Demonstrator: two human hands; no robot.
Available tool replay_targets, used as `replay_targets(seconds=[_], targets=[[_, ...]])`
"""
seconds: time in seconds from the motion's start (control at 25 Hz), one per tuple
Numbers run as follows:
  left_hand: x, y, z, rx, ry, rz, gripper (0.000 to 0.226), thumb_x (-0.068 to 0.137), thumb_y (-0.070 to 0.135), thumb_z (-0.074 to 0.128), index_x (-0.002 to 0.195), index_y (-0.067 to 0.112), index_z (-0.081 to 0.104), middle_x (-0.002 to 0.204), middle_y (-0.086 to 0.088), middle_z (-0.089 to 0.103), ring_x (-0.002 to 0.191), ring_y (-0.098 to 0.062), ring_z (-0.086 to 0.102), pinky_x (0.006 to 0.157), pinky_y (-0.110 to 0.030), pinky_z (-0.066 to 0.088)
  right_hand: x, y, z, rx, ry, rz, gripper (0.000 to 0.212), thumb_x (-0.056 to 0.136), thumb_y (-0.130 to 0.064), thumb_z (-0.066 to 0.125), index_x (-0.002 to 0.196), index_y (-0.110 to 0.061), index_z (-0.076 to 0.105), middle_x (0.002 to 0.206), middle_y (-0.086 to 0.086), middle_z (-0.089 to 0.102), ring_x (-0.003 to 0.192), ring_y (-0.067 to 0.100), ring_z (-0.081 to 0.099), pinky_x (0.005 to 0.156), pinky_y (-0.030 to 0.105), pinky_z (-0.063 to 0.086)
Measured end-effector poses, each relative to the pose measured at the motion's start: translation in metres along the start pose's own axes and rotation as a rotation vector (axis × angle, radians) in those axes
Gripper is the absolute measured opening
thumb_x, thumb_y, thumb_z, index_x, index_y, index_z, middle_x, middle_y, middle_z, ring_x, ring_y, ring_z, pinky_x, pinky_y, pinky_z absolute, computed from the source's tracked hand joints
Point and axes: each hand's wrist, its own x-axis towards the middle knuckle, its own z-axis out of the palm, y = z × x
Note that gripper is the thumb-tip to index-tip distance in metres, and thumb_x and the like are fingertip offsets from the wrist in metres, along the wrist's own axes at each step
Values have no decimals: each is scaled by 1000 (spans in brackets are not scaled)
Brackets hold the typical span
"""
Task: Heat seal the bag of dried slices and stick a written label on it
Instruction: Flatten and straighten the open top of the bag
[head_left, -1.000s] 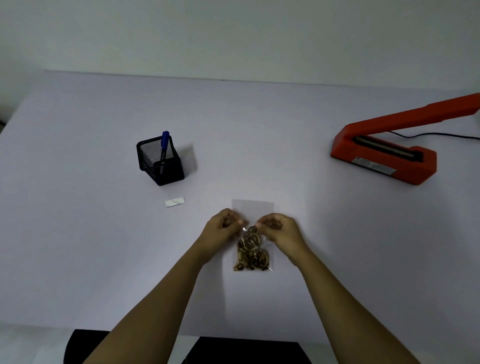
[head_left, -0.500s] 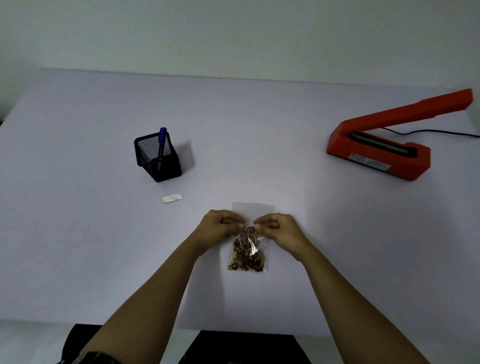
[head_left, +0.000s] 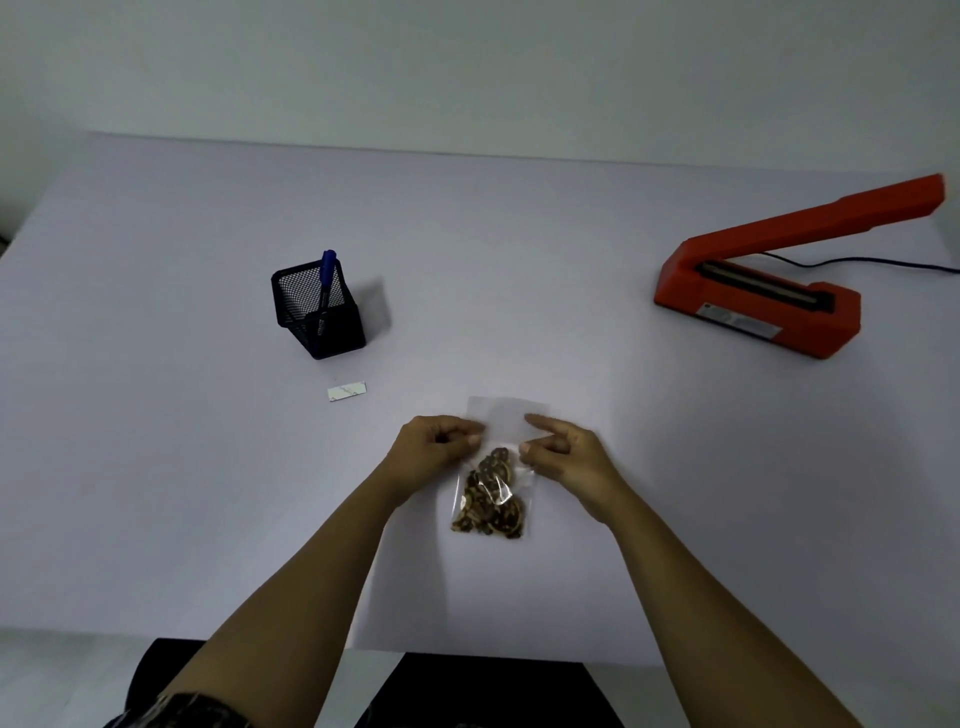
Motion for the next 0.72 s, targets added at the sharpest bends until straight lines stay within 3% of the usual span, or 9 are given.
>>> replay_targets(seconds=[0.08,0.16,0.28,0.36,0.44,0.56,0.72], targets=[[-6,-1,3,18,79,44,32,86,15,65,113,27,54,83,-6,73,71,-3,65,71,-13,49,-2,2,1,11,43,-19,39,83,-6,66,111,-22,46,95,10,71,88,19,67,80,27,54],[-11,-2,7,-35,127,55,33,86,11,64,102,29,42,80,-9,72,65,-7,64,66,-16,50,-2,6,4,18,57,-60,28,84,-3,64,94,-20,44,94,12,70,88,20,67,81,27,53],[-11,-8,8,-44,106,58,19,88,7,59,89,22,48,86,-12,72,75,-16,65,72,-26,51,-2,13,7,19,43,-114,17,84,4,61,81,-13,59,91,8,69,89,18,65,79,18,53],[-7,-12,6,-47,45,64,19,88,-1,56,83,16,63,91,-11,72,85,-19,66,80,-30,52,-2,14,6,-29,40,-115,17,85,1,60,90,-13,68,95,3,69,91,14,65,79,14,52],[-6,-13,4,-67,1,39,23,88,-3,55,88,14,71,93,-7,71,87,-16,64,81,-27,51,-1,14,6,-71,30,-102,19,86,-1,59,98,-13,68,99,0,68,92,7,63,79,9,50],[-6,-7,4,-106,-36,8,23,89,4,57,108,11,68,101,3,68,93,-7,62,80,-13,50,-1,13,5,-81,24,-76,21,88,-2,57,102,-14,67,103,0,67,95,6,62,81,9,49],[-5,-6,3,-202,-61,-38,32,90,0,55,117,13,63,109,-2,68,102,-11,62,85,-15,51,-3,11,4,-70,13,-58,23,89,-3,56,106,-15,65,106,0,66,96,8,61,83,10,50]])
